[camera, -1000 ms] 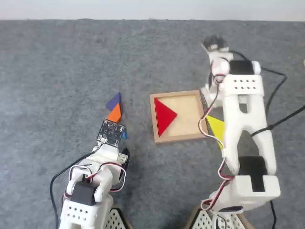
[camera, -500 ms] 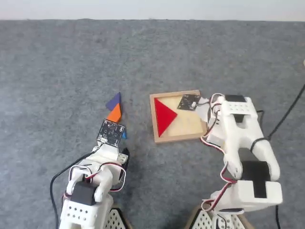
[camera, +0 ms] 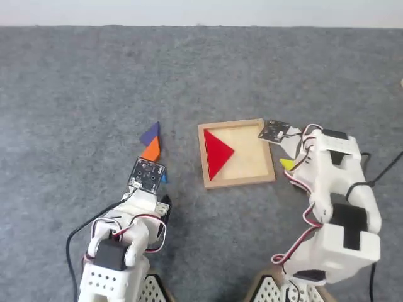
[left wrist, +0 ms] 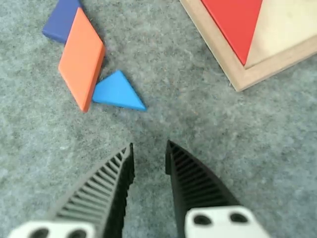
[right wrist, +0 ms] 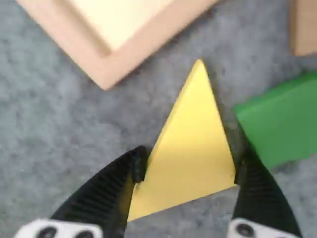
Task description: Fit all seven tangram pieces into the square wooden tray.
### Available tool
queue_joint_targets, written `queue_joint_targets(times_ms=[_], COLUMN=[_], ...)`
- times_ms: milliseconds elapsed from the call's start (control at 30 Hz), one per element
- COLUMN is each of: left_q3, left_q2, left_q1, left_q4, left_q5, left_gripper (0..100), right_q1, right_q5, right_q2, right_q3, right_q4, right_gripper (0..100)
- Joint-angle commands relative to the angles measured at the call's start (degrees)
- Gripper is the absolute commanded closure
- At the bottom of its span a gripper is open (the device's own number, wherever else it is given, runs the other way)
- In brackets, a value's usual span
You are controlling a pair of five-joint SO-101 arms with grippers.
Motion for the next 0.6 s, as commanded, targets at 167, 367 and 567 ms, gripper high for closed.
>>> queue_joint_targets(times_ms=[167,367,567], left_q3=[-0.84,-0.84,-0.84], left_q2=[-1.23,-1.23,-1.23], left_q1=[-0.18,-0.18,-0.18], left_q4=[0.26,0.26,0.26], left_q5=[0.53,0.53,0.53], left_gripper=[90,90,90], right_q1=[6.29,6.20,6.29], right_q5=[-1.14,-0.97,-0.88], right_q2=[3.56,3.56,3.56], right_q3=[-4.84,-4.84,-5.63], right_q4=[0.31,1.36,1.54], right_gripper=[79.2,85.7,89.1])
